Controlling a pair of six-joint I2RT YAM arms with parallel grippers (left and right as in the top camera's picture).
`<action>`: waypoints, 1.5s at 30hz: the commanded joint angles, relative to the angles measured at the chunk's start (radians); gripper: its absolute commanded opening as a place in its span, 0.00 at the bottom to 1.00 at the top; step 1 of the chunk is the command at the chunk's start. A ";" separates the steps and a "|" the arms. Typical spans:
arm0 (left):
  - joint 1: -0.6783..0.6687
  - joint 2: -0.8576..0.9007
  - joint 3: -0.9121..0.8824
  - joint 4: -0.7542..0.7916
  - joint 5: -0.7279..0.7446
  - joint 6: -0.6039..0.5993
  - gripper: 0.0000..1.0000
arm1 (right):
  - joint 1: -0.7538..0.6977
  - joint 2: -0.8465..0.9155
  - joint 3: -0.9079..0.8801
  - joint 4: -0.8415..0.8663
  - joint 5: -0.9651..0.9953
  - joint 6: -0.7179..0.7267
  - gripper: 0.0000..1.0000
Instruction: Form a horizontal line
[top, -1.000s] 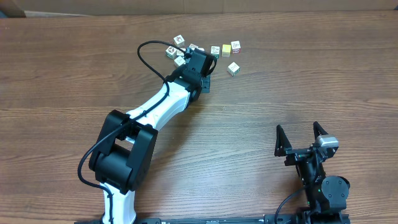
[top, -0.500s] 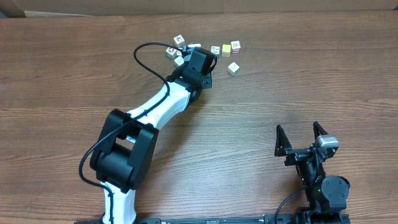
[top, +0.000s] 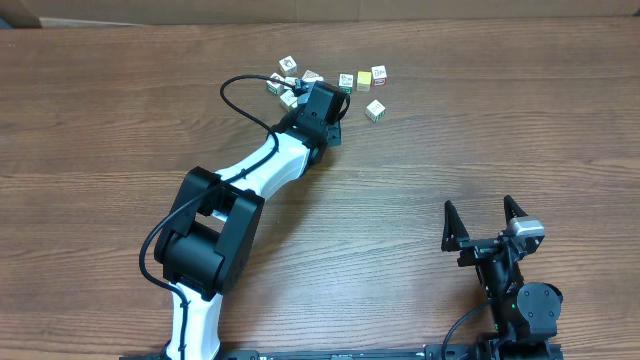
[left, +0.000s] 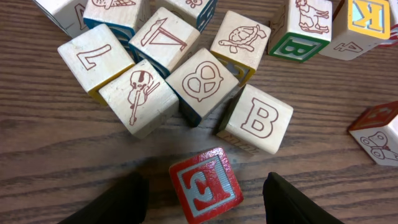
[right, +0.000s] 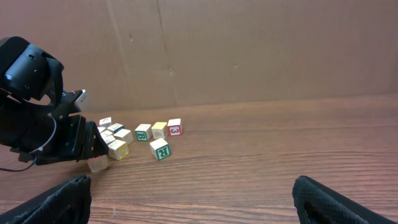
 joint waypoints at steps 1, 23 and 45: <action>-0.006 0.011 0.009 0.005 -0.015 -0.014 0.57 | -0.005 -0.008 -0.010 0.004 0.009 -0.007 1.00; -0.006 0.069 0.008 0.060 -0.040 0.005 0.50 | -0.005 -0.008 -0.010 0.004 0.009 -0.007 1.00; -0.005 0.021 0.011 0.016 -0.040 0.096 0.44 | -0.005 -0.008 -0.010 0.004 0.009 -0.007 1.00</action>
